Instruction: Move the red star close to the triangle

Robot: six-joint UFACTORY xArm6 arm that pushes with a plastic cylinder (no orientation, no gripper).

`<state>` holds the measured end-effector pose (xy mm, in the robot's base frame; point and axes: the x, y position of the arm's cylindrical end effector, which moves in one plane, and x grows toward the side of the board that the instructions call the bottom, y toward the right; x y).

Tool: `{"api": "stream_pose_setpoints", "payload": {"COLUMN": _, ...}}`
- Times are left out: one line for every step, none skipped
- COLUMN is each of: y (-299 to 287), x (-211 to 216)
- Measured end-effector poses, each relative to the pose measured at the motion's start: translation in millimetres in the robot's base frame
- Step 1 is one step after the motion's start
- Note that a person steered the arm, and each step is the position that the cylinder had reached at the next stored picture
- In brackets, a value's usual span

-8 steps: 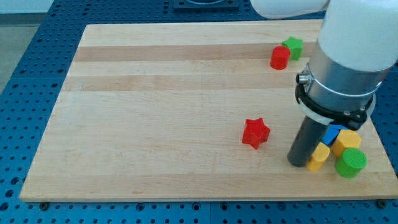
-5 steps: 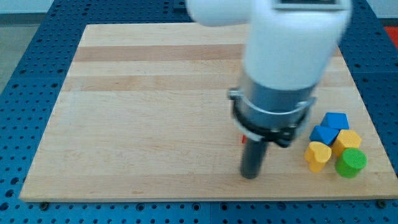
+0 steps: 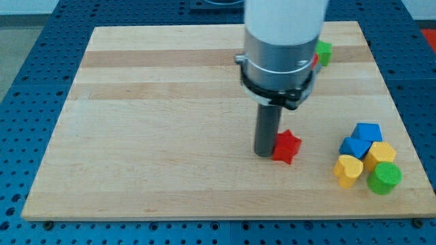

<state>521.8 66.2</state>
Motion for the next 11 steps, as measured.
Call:
{"api": "stream_pose_setpoints", "payload": {"y": 16.7, "x": -1.7}}
{"api": "stream_pose_setpoints", "payload": {"y": 20.5, "x": -4.5}}
{"api": "stream_pose_setpoints", "payload": {"y": 30.1, "x": -5.2}}
{"api": "stream_pose_setpoints", "payload": {"y": 43.2, "x": -5.2}}
{"api": "stream_pose_setpoints", "payload": {"y": 46.3, "x": -5.2}}
{"api": "stream_pose_setpoints", "payload": {"y": 46.9, "x": -5.7}}
{"api": "stream_pose_setpoints", "payload": {"y": 46.9, "x": -6.1}}
{"api": "stream_pose_setpoints", "payload": {"y": 48.9, "x": -7.1}}
{"api": "stream_pose_setpoints", "payload": {"y": 49.1, "x": -7.1}}
{"api": "stream_pose_setpoints", "payload": {"y": 53.9, "x": -8.5}}
{"api": "stream_pose_setpoints", "payload": {"y": 53.9, "x": -10.7}}
